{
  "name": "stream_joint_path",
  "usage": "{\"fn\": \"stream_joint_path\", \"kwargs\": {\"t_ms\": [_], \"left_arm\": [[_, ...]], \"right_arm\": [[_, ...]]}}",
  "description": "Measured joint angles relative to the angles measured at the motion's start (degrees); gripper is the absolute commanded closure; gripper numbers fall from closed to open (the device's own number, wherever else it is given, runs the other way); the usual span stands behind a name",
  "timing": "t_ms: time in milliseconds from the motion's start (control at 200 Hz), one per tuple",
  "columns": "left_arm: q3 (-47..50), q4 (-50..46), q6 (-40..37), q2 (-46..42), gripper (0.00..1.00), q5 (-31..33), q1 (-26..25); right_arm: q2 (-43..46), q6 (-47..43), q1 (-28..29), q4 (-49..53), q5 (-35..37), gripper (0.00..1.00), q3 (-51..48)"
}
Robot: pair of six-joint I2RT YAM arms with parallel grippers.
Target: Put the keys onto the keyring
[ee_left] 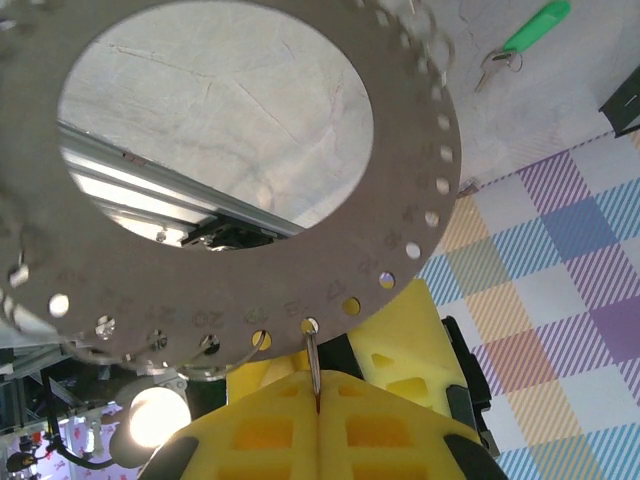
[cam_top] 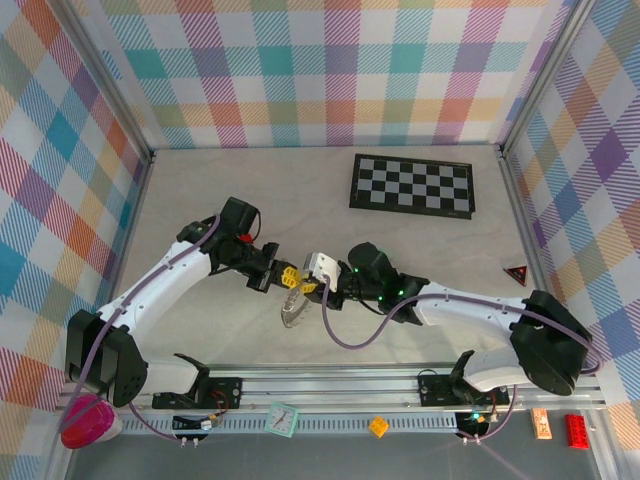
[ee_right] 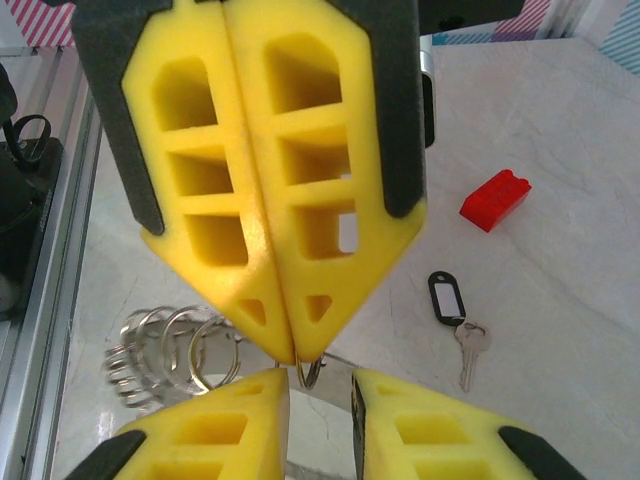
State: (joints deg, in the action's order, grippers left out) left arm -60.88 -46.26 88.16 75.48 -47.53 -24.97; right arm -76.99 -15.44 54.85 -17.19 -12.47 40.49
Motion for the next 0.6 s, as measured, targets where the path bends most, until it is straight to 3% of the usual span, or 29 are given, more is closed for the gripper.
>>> {"fn": "stream_joint_path", "kwargs": {"t_ms": [190,335,370,430,470,515,600], "left_arm": [[0.0,0.4,0.6,0.0,1.00,0.0,0.0],[0.0,0.9,1.1,0.0,1.00,0.3,0.2],[0.0,1.2,1.3,-0.1,0.87,0.2,0.4],[0.6,2.7,1.6,-0.7,0.53,0.5,0.5],[1.0,4.1,1.7,-1.3,0.40,0.8,0.9],[1.5,5.5,1.6,-2.5,0.35,1.9,1.6],[1.6,7.5,-1.0,-5.4,0.35,6.4,4.4]], "right_arm": [[-1.0,1.2,0.1,-1.9,0.0,0.84,0.2],[-1.6,1.7,0.3,-2.8,0.0,1.00,0.2],[-1.6,1.9,0.3,-2.9,0.2,1.00,0.2],[-1.6,2.4,0.3,-3.1,0.7,1.00,0.3],[-1.6,2.5,0.3,-2.9,0.9,1.00,0.3],[-1.6,2.5,0.3,-2.8,1.3,1.00,0.3],[-1.3,2.5,0.3,-2.0,2.0,1.00,0.2]]}}
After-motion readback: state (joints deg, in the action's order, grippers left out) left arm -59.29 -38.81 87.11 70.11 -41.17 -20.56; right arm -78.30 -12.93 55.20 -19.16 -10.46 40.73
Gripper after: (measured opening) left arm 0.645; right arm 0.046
